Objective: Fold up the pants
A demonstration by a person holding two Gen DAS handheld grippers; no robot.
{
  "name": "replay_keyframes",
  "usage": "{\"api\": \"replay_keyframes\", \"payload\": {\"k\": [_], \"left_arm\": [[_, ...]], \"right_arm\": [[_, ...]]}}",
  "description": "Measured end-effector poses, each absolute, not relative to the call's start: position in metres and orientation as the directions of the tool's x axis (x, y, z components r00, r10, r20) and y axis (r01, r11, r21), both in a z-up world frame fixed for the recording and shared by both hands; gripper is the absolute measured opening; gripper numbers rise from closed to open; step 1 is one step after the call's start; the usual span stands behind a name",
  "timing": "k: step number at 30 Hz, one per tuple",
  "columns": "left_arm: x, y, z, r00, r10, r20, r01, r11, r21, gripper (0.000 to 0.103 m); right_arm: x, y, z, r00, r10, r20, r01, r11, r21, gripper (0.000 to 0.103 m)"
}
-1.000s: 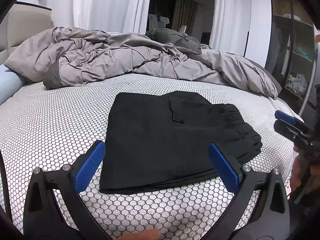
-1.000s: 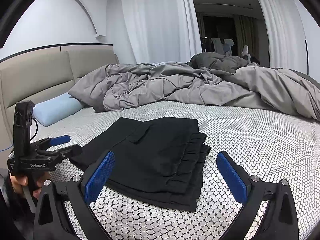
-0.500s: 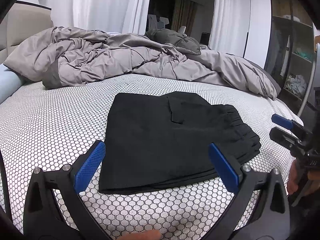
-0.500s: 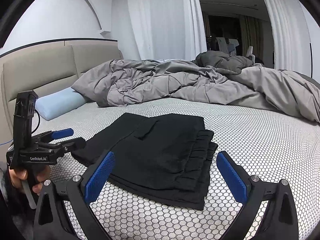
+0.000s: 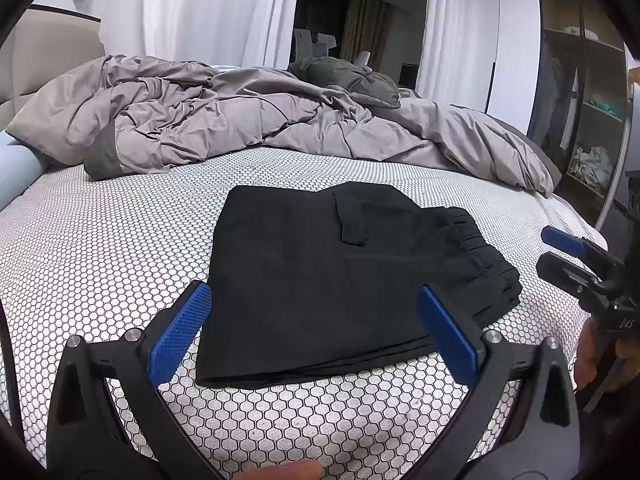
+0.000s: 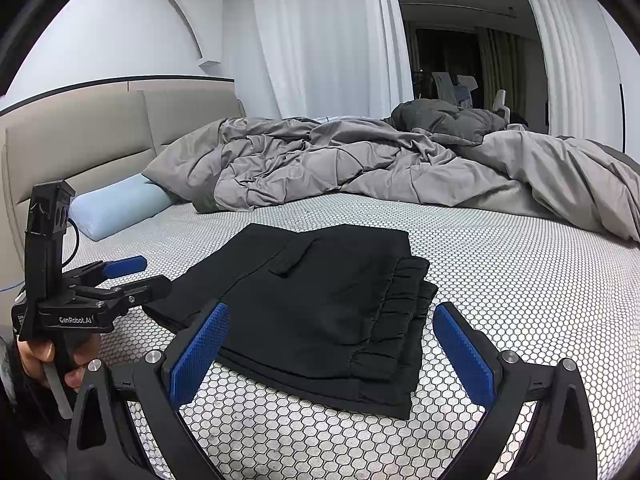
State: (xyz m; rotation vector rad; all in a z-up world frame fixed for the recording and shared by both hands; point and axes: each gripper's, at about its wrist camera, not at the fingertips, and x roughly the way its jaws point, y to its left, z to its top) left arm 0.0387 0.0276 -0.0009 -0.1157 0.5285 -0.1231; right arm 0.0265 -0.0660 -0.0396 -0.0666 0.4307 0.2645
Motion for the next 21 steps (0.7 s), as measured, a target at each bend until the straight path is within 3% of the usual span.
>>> {"api": "replay_keyframes", "payload": {"k": [21], "left_arm": [[0.0403, 0.0327, 0.002, 0.862, -0.148, -0.485, 0.095, 0.987, -0.132, 0.102]], "right_arm": [[0.0277, -0.0677, -0.0403, 0.869, 0.243, -0.43, -0.277, 0.961, -0.018, 0.103]]}}
